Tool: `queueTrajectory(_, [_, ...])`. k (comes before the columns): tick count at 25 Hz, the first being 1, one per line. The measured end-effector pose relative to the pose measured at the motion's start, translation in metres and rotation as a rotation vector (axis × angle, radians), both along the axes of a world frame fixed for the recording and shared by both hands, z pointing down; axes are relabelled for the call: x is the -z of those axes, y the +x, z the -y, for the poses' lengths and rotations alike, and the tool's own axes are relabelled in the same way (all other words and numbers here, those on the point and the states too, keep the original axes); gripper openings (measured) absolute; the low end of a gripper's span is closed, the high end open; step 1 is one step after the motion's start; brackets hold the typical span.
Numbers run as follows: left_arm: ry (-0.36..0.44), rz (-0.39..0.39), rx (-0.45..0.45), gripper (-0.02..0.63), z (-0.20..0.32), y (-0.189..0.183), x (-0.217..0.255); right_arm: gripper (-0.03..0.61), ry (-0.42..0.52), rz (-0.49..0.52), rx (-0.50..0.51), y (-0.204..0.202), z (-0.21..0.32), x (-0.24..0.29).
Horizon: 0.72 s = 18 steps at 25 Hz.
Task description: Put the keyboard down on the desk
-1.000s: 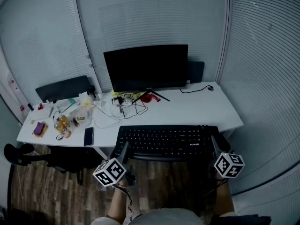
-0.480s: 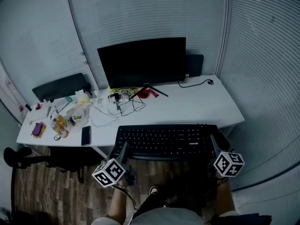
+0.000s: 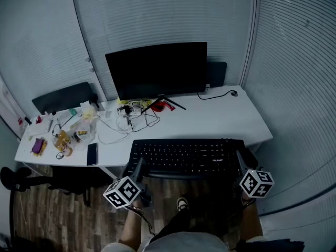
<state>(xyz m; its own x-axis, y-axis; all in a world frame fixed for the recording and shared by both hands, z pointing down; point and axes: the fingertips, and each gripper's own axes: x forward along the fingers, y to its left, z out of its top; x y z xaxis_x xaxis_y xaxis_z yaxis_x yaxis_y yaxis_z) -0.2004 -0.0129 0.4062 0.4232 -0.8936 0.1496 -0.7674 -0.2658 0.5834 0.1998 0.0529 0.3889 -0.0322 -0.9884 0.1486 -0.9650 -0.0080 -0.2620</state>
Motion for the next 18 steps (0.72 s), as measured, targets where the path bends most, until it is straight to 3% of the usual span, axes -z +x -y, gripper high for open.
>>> queueTrajectory(5, [0.01,-0.004,-0.005,0.252,0.01,0.003,-0.001,0.212,0.019,0.0,-0.006,0.003,0.008,0.001])
queueTrajectory(10, [0.004,0.001,0.003,0.252,0.072,0.019,-0.003,0.212,0.009,0.006,0.002,0.019,0.072,-0.002])
queueTrajectory(18, [0.004,-0.011,0.013,0.252,0.129,0.03,-0.004,0.212,0.021,-0.002,0.01,0.031,0.135,0.003])
